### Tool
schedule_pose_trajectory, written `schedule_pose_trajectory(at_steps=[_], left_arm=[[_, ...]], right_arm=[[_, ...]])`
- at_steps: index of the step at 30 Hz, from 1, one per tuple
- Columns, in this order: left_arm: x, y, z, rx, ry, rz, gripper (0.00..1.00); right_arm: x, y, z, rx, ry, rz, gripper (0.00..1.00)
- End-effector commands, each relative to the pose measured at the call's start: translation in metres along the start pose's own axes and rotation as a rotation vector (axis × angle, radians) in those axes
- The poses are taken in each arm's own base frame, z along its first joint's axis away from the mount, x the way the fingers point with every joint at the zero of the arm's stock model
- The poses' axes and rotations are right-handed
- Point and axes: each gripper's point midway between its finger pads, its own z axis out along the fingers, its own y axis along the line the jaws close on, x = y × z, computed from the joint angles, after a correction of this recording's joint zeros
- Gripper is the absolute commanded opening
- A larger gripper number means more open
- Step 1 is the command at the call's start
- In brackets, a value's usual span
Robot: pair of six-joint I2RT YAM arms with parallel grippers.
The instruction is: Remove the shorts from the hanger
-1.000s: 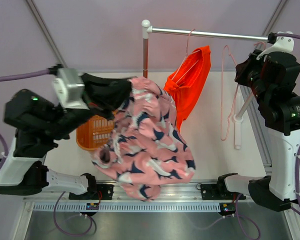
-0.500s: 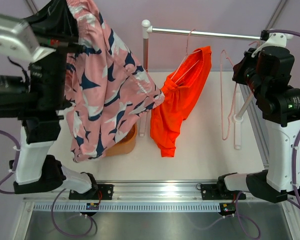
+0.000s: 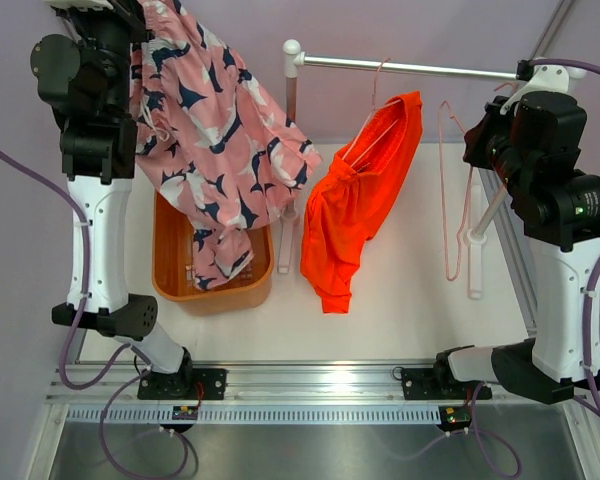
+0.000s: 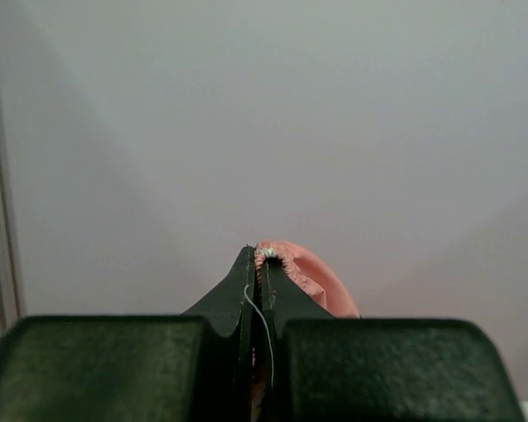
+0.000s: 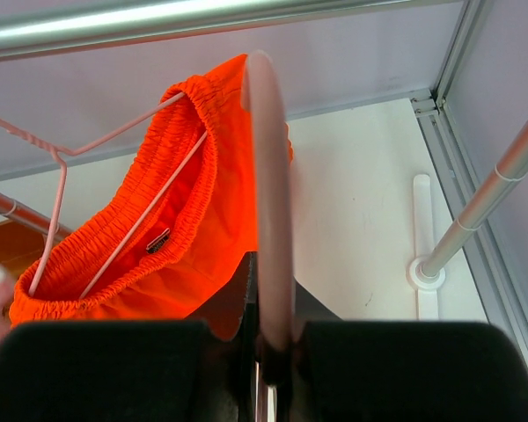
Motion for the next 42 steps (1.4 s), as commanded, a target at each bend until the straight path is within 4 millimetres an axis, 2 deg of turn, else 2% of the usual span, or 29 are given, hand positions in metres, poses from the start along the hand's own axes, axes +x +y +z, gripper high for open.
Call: schedule_pose_trajectory(at_steps=[1, 3, 5, 6, 7, 8, 9, 10, 11, 12, 13, 14, 15, 16, 17, 18, 19, 20, 21, 23, 26, 27, 31, 35, 38, 39, 40, 41, 42], left_arm=[[-0.034, -0.018, -0.003, 0.103, -0.076, -0.169, 0.0], [-0.029, -0.019, -0.003, 0.114, -0.057, -0.182, 0.0], [-0.01, -0.019, -0.005, 0.117, -0.008, -0.186, 0.0], [-0.022, -0.02, -0.016, 0.122, -0.025, -0.189, 0.0], [-0.019, -0.019, -0.02, 0.116, -0.017, -0.189, 0.0], [0.011, -0.015, -0.023, 0.099, 0.032, -0.187, 0.0], [-0.007, -0.01, -0.04, 0.072, 0.0, -0.185, 0.0], [0.0, -0.007, -0.048, 0.059, 0.021, -0.182, 0.0], [0.027, 0.002, -0.056, 0.016, 0.064, -0.171, 0.0], [0.028, 0.011, -0.064, -0.025, 0.053, -0.16, 0.0], [0.008, 0.015, -0.083, -0.044, 0.018, -0.159, 0.0], [0.034, 0.022, -0.094, -0.072, 0.056, -0.155, 0.0], [0.036, 0.028, -0.105, -0.106, 0.054, -0.152, 0.0], [0.016, 0.031, -0.125, -0.118, 0.011, -0.158, 0.0], [0.019, 0.038, -0.135, -0.152, 0.007, -0.166, 0.0], [0.04, 0.043, -0.147, -0.176, 0.047, -0.164, 0.0], [0.025, 0.046, -0.163, -0.19, 0.013, -0.171, 0.0], [0.026, 0.05, -0.172, -0.212, 0.01, -0.173, 0.0], [0.038, 0.059, -0.183, -0.256, 0.028, -0.164, 0.0], [0.024, 0.067, -0.204, -0.293, -0.002, -0.152, 0.0], [0.018, 0.076, -0.222, -0.34, -0.007, -0.136, 0.0], [0.009, 0.076, -0.228, -0.338, -0.025, -0.143, 0.0], [0.014, 0.065, -0.231, -0.284, 0.012, -0.168, 0.0], [0.042, 0.052, -0.23, -0.219, 0.08, -0.201, 0.0], [0.098, 0.036, -0.205, -0.145, 0.254, -0.211, 0.0], [0.107, 0.023, -0.196, -0.081, 0.296, -0.226, 0.0], [0.126, 0.018, -0.189, -0.065, 0.353, -0.238, 0.0], [0.168, 0.017, -0.18, -0.071, 0.455, -0.25, 0.0], [0.182, 0.01, -0.175, -0.054, 0.491, -0.283, 0.0]], right_arm=[[-0.007, 0.003, -0.005, -0.019, -0.033, -0.013, 0.0], [-0.006, 0.003, -0.004, -0.023, -0.029, -0.013, 0.0], [-0.004, 0.004, -0.003, -0.026, -0.024, -0.011, 0.0], [-0.002, 0.004, -0.003, -0.028, -0.022, -0.01, 0.0], [-0.003, 0.004, -0.004, -0.027, -0.025, -0.009, 0.0], [0.0, 0.003, -0.004, -0.027, -0.021, -0.01, 0.0], [0.001, 0.004, -0.003, -0.028, -0.019, -0.009, 0.0], [0.001, 0.004, -0.004, -0.032, -0.021, -0.008, 0.0], [0.002, 0.004, -0.005, -0.033, -0.019, -0.009, 0.0], [0.002, 0.004, -0.004, -0.036, -0.017, -0.01, 0.0], [0.003, 0.005, -0.005, -0.043, -0.015, -0.008, 0.0], [0.004, 0.006, -0.004, -0.045, -0.011, -0.009, 0.0], [0.004, 0.007, -0.004, -0.049, -0.007, -0.007, 0.0], [0.005, 0.009, -0.004, -0.06, -0.002, -0.002, 0.0], [0.006, 0.01, -0.003, -0.065, 0.004, -0.001, 0.0], [0.007, 0.012, -0.003, -0.072, 0.007, 0.001, 0.0], [0.007, 0.015, -0.003, -0.088, 0.012, 0.003, 0.0], [0.008, 0.017, -0.003, -0.096, 0.02, 0.006, 0.0], [0.009, 0.017, -0.002, -0.099, 0.026, 0.007, 0.0], [0.012, 0.02, 0.0, -0.107, 0.042, 0.007, 0.0], [0.016, 0.021, 0.001, -0.11, 0.059, 0.009, 0.0], [0.018, 0.021, 0.002, -0.109, 0.065, 0.013, 0.0], [0.024, 0.023, 0.002, -0.122, 0.084, 0.021, 0.0], [0.029, 0.021, 0.005, -0.108, 0.098, 0.015, 0.0], [0.031, 0.019, 0.006, -0.098, 0.106, 0.01, 0.0], [0.032, 0.019, 0.006, -0.099, 0.107, 0.013, 0.0], [0.032, 0.019, 0.005, -0.101, 0.107, 0.012, 0.0], [0.032, 0.018, 0.004, -0.1, 0.105, 0.013, 0.0], [0.032, 0.018, 0.003, -0.099, 0.104, 0.011, 0.0]])
